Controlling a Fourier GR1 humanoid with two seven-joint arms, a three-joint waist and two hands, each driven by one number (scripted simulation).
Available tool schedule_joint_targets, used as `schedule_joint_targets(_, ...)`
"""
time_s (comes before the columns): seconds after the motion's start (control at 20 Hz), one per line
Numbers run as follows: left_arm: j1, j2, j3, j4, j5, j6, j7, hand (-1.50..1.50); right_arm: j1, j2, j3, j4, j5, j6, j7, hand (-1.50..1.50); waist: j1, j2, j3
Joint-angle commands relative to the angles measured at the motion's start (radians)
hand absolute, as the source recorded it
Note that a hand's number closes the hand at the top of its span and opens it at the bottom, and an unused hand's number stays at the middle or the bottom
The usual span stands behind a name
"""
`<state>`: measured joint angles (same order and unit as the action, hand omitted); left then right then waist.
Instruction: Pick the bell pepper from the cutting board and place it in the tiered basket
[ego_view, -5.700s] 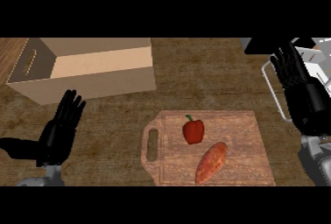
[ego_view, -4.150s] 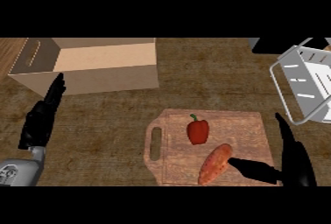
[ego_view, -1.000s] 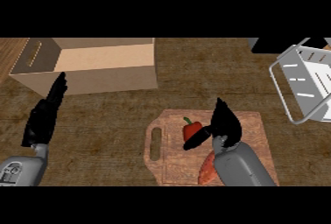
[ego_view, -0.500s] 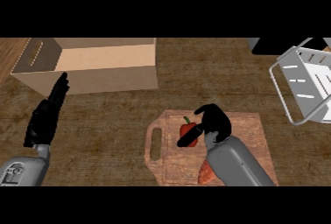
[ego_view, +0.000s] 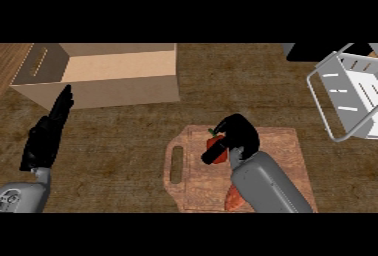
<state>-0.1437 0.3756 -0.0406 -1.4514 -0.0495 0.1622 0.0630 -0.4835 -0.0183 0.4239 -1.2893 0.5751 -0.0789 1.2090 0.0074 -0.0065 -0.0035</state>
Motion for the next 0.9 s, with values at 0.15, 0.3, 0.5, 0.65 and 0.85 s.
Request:
schedule_joint_targets(0.15, 0.025, 0.012, 0.046, 0.023, 0.009, -0.014, -0.021, 0.00, 0.118, -0.159, 0.048, -0.312, -0.120, 0.178, -0.243, 1.50, -0.028, 0.000, 0.004)
schedule_joint_targets(0.3, 0.052, -0.005, 0.031, 0.004, -0.011, 0.009, -0.034, 0.00, 0.169, -0.247, 0.112, -0.429, -0.164, 0.258, -0.420, 1.50, -0.031, -0.004, 0.004)
schedule_joint_targets(0.5, 0.034, -0.030, 0.022, 0.011, -0.016, 0.015, -0.034, 0.00, 0.246, -0.377, -0.095, -0.638, -0.246, 0.209, -0.519, 1.50, -0.043, 0.000, 0.004)
schedule_joint_targets(0.65, 0.030, -0.024, 0.024, 0.002, -0.025, 0.016, -0.023, 0.00, 0.237, -0.332, -0.188, -0.764, -0.250, 0.126, -0.464, 1.50, -0.042, -0.002, 0.004)
schedule_joint_targets(0.85, 0.025, -0.026, 0.024, 0.019, -0.036, 0.016, -0.031, 0.00, 0.207, -0.429, -0.382, -0.879, -0.278, 0.133, -0.451, 1.50, -0.039, 0.000, 0.003)
